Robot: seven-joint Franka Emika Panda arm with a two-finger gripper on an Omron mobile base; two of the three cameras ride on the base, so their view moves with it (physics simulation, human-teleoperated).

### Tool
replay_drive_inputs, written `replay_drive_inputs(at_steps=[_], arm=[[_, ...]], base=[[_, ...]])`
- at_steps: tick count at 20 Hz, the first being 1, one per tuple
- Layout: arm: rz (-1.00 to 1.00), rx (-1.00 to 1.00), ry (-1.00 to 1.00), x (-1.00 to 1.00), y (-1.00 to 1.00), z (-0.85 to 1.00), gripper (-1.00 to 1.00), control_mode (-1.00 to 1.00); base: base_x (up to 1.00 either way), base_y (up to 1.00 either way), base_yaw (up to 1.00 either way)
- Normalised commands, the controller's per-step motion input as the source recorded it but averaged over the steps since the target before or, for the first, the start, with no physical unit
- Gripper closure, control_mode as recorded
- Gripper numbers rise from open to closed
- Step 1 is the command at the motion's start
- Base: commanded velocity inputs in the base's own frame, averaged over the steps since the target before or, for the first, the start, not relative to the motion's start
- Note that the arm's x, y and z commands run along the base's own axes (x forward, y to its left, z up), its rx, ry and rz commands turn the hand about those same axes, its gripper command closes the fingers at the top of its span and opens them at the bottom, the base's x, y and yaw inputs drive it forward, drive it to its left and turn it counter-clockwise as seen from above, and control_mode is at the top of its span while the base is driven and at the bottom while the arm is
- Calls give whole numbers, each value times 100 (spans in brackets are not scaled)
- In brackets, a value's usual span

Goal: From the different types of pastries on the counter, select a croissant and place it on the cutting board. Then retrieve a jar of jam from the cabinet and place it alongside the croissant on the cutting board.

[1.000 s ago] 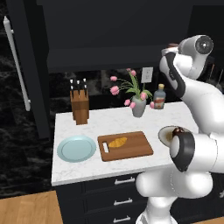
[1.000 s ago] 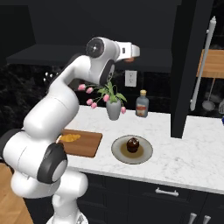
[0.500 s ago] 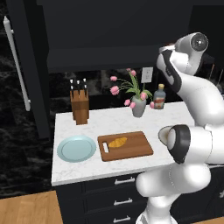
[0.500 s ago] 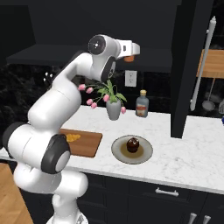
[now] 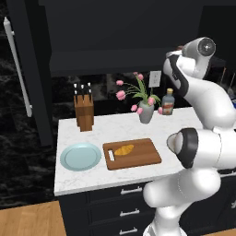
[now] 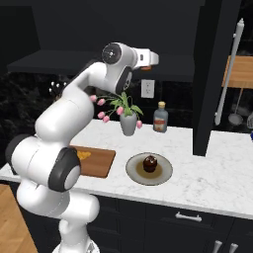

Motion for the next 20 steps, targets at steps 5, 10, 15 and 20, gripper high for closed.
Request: replay_drive_inputs(at_steps=[5, 10, 15, 20], arm=[[0, 0, 0, 27, 0, 0, -100, -100], [0, 0, 0, 21, -17, 0, -100, -100], [0, 0, 0, 3, -25, 0, -100, -100], [0, 0, 0, 0, -1, 0, -100, -100]], base=[[0, 0, 0], [0, 0, 0], [0, 0, 0], [0, 0, 0]])
